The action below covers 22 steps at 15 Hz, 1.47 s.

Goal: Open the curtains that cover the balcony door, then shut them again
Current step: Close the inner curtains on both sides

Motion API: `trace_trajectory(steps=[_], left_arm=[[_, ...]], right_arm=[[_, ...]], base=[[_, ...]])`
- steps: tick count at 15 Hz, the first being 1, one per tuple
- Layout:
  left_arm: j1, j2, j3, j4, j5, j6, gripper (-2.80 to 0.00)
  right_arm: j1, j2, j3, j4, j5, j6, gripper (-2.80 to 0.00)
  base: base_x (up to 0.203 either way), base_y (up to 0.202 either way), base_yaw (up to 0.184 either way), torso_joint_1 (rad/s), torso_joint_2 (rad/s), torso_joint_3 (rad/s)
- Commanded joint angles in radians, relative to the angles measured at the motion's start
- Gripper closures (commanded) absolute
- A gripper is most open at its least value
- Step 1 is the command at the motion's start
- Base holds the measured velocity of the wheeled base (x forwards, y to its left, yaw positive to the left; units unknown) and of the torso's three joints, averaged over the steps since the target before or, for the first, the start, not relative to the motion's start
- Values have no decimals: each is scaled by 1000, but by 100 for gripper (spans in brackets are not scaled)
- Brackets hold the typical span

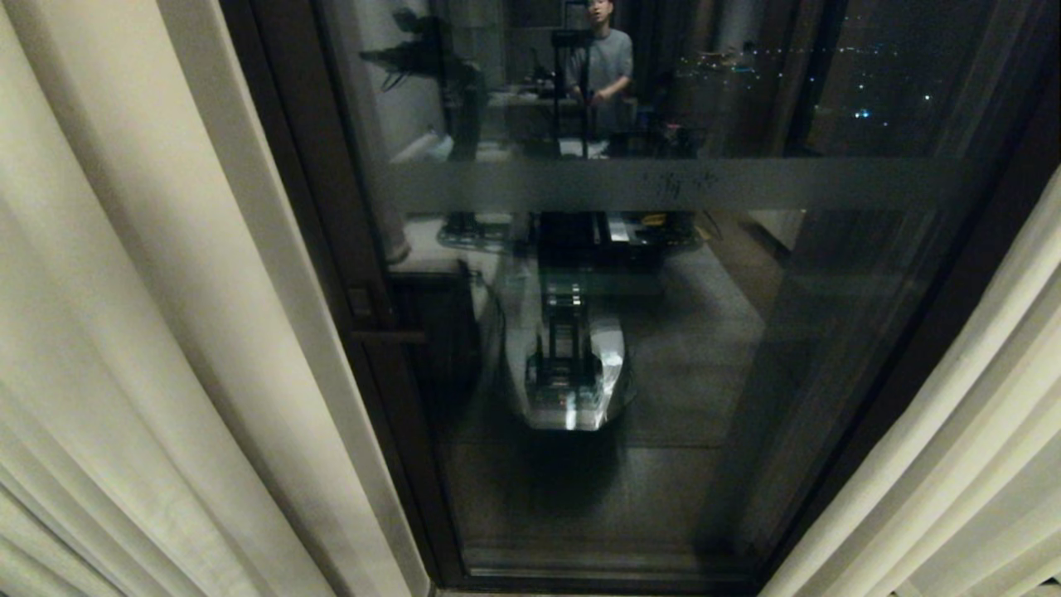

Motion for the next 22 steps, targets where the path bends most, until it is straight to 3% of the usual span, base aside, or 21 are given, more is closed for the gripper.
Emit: trace_trajectory(steps=[1, 4, 9, 13, 19, 22], left_arm=[[54, 210, -32, -101, -2, -3, -280], [105, 349, -74, -215, -25, -7, -280], [241, 521, -169, -255, -40, -53, -280], [335, 598, -212, -301, -144, -62, -280], [404, 697, -270, -304, -254, -119, -280], [438, 774, -332, -327, -383, -147, -280]], right_arm=[[0, 2, 0, 0, 0, -1, 0], [0, 2, 0, 0, 0, -1, 0], [0, 2, 0, 0, 0, -1, 0], [0, 2, 0, 0, 0, -1, 0], [0, 2, 0, 0, 0, -1, 0], [0, 2, 0, 0, 0, -1, 0]], base=[[0, 0, 0, 0, 0, 0], [0, 0, 0, 0, 0, 0], [0, 0, 0, 0, 0, 0], [0, 0, 0, 0, 0, 0], [0, 0, 0, 0, 0, 0], [0, 0, 0, 0, 0, 0]])
